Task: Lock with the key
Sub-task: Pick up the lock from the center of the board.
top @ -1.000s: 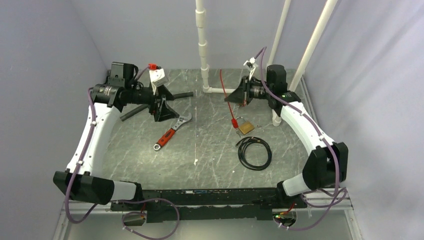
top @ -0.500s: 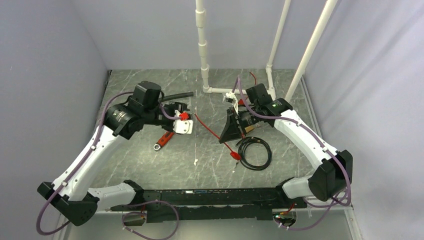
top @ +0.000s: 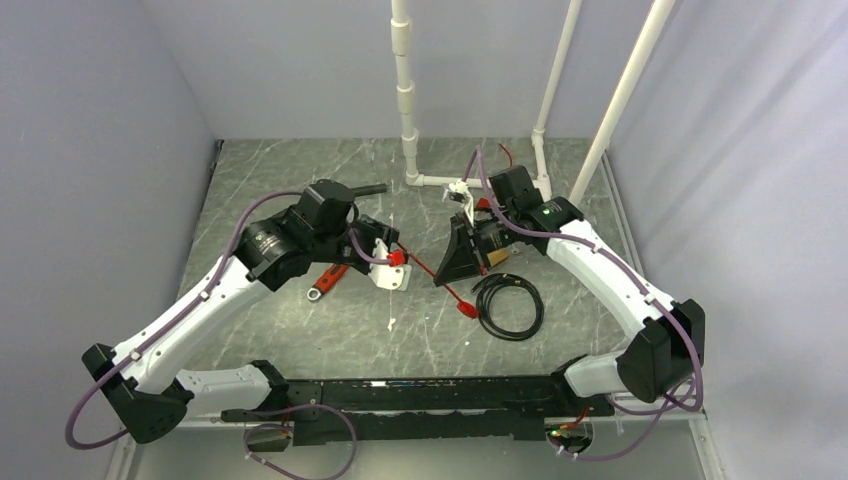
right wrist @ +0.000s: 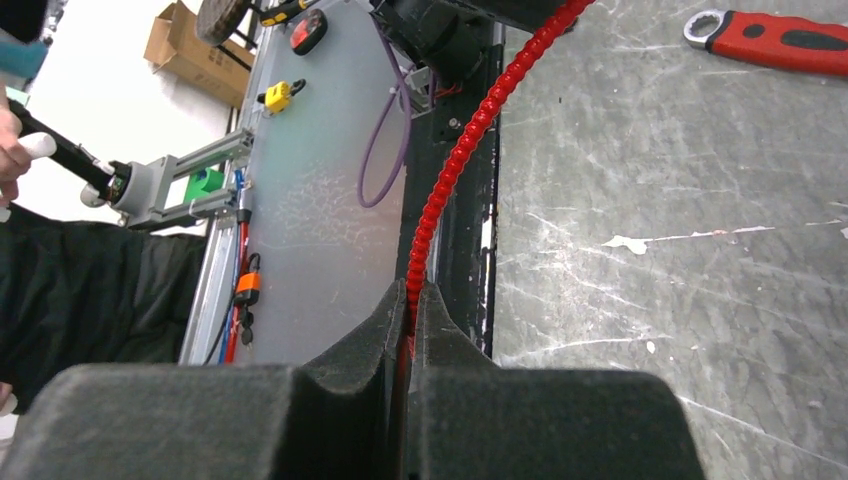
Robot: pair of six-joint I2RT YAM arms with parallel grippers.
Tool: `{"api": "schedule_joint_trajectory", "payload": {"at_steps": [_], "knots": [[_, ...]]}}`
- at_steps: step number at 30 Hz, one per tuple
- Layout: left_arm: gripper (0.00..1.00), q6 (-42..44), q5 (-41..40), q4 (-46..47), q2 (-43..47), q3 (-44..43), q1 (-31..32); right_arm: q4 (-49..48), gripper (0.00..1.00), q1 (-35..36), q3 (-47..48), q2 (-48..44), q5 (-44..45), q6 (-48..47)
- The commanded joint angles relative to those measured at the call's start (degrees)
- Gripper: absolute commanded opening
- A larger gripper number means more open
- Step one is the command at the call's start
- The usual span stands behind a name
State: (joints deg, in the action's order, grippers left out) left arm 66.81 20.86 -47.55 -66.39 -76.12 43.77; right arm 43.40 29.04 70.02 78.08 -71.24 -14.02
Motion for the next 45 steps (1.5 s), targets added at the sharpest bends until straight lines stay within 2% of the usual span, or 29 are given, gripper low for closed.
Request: {"api": "schedule_joint_trajectory", "payload": {"at_steps": [1,3,4,9,12,17,18,20,21,23,26,31,37,45], "knots": [[0.47,-0.38,-3.28,6.79,0.11,1.72,1.40,-2.77,0.00,0.57,1.42,0.24,-3.33,0.81],[0.46,-1.28,-3.71,6.86,-0.15,1.88,1.39,-2.62,0.00,0.58,1.31,0.26,-3.66,0.60],[0.41,-2.11,-4.07,6.52,-0.46,1.68,1.40,-2.55,0.00,0.63,1.27,0.15,-3.61,0.46],[0.02,-11.67,-7.24,5.99,-2.91,-1.24,1.11,0.18,0.00,0.67,1.95,-0.23,-2.91,-2.60],[0.00,-22.63,-4.89,7.28,-3.64,-3.16,-1.07,-2.30,0.00,0.65,1.09,-1.44,-1.41,-1.53],[0.00,-43.37,8.69,11.24,-2.59,-4.31,-5.73,-12.90,0.00,0.16,-0.97,-3.29,1.88,5.42],[0.00,-45.11,10.64,11.93,-2.03,-4.11,-5.99,-13.24,0.15,-0.24,-0.44,-3.19,2.13,6.00],[0.00,-46.26,13.78,11.67,-1.73,-4.48,-6.37,-12.98,0.63,-2.02,0.41,-3.21,2.74,6.34],[0.00,-46.21,15.28,10.93,-1.79,-4.87,-6.93,-13.40,0.77,-3.22,0.35,-3.70,3.03,6.66],[0.00,-45.87,18.78,9.30,-2.18,-5.71,-8.73,-15.43,0.85,-6.66,-0.88,-5.39,3.16,6.99],[0.00,-44.57,21.54,7.02,-2.51,-6.69,-10.23,-17.84,0.88,-10.59,-2.73,-8.35,4.25,4.86],[0.00,-43.21,23.23,4.95,-2.92,-8.61,-11.79,-3.99,0.88,-12.49,1.14,-8.11,6.92,-11.17],[0.00,-41.60,27.80,2.55,-4.10,-11.67,-14.01,3.39,0.87,-12.71,0.84,-8.85,8.33,-24.10],[0.00,-40.78,36.30,1.57,-4.45,-13.79,-16.70,14.96,0.87,-12.59,0.46,-7.11,0.66,-39.19]]}}
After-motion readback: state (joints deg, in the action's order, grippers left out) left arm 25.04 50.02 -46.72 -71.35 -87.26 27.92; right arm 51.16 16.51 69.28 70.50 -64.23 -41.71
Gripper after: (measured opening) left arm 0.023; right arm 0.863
